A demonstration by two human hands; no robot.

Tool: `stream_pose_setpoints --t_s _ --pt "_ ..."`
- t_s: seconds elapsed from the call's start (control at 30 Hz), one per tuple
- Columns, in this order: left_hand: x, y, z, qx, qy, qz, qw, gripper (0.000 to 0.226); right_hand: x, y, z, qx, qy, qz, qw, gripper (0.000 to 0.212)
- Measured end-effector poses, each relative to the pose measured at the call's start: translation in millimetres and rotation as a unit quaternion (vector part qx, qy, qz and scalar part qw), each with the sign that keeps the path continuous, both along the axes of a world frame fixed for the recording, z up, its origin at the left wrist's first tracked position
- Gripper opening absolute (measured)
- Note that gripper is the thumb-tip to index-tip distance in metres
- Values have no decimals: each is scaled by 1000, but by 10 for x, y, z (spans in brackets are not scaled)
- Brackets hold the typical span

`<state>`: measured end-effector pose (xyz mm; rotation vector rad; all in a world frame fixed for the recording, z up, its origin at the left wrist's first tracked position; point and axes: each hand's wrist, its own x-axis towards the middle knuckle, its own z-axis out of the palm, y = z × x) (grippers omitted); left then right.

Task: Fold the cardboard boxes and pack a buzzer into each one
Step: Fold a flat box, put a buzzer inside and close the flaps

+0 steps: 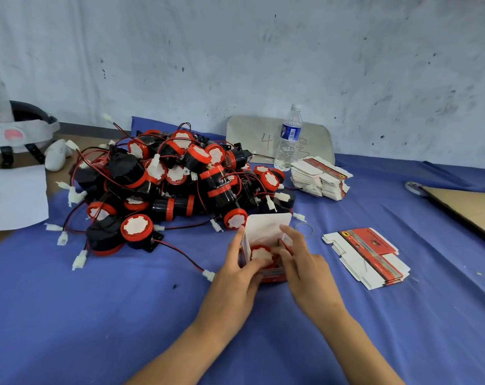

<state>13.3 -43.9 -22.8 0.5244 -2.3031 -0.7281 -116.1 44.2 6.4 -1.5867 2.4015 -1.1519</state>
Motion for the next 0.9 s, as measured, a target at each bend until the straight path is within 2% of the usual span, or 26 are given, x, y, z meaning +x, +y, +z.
stream_pose_setpoints --t_s 0.1,0.23,0.47,0.57,0.67,0.77,0.9 --pt "-2 -4 25 -10 -29 22 999 33 13 -9 -4 -46 21 -17 999 16" --pt "-9 3 48 -25 -44 36 998 24 58 1 17 -123 107 -80 983 7" --pt "0 34 92 -51 -40 62 996 13 -24 21 9 -271 79 -59 958 12" --pt "6 31 88 -53 -49 71 995 11 10 19 22 -279 32 -29 959 23" --pt "4 34 71 -66 -64 81 993 13 18 24 10 -257 -5 -34 966 15" --pt "1 29 57 -62 -68 83 992 11 11 31 12 -268 3 -33 963 10" --pt "-8 20 39 -69 -71 84 992 2 7 14 12 -267 30 -12 963 17"
